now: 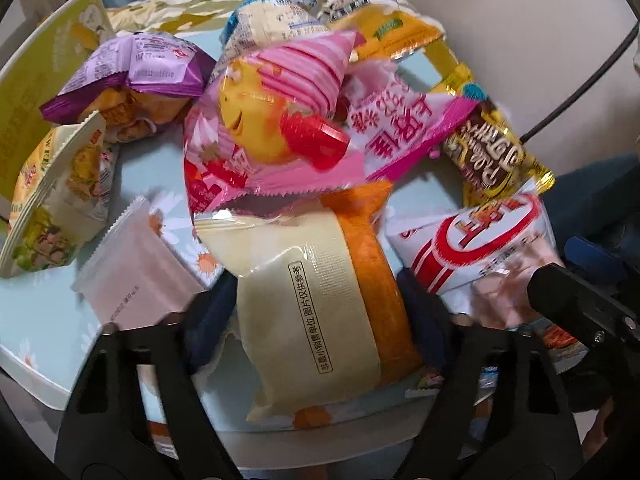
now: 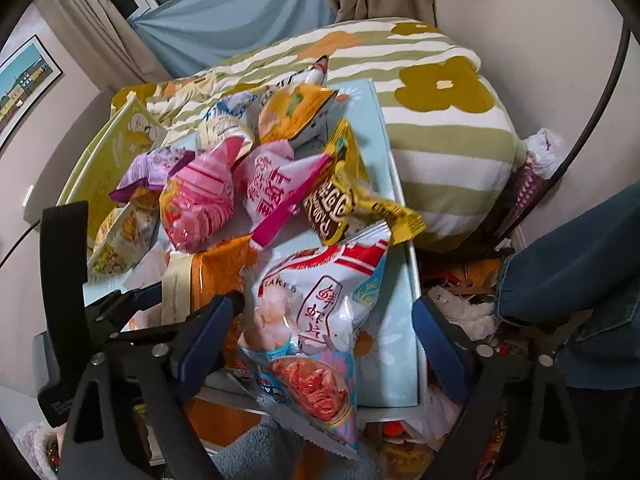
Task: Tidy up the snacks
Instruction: 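Grasp the orange-and-cream cake pack with the left gripper while the right grasps the shrimp flakes bag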
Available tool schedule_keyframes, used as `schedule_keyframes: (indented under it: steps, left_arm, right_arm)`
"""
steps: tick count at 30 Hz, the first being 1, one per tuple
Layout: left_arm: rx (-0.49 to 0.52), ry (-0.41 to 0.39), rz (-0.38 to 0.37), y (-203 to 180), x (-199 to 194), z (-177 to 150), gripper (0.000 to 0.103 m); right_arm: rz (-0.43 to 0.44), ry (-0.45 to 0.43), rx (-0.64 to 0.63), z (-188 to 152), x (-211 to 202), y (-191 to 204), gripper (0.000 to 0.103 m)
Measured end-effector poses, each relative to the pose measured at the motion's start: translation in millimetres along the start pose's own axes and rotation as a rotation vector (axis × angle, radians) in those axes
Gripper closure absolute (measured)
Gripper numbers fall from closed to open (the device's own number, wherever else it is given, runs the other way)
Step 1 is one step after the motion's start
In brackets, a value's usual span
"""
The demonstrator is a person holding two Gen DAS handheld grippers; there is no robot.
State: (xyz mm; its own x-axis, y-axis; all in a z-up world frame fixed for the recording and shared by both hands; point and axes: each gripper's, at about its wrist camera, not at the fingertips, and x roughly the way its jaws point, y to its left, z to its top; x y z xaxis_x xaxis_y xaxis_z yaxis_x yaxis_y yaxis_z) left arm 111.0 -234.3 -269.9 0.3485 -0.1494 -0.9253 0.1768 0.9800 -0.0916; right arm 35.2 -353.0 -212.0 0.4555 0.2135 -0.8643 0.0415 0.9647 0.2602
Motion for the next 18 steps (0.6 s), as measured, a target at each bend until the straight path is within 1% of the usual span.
schedule_keyframes:
  steps: [6,12,18]
  left_arm:
    - [0.033,0.027,0.001,-1.9,3.5,-4.5,0.041]
    - [0.039,0.033,-0.005,8.4,-1.9,-5.6,0.042]
    - [0.05,0.031,-0.006,16.9,-10.1,-9.9,0.042]
  right_arm:
    - [0.008,0.024,-0.021,-7.4,10.8,4.2,0.025]
    - [0.023,0.046,-0.023,-10.8,22.6,8.7,0.025]
    - [0.056,0.071,-0.007,-8.9,32.0,4.8,0.025]
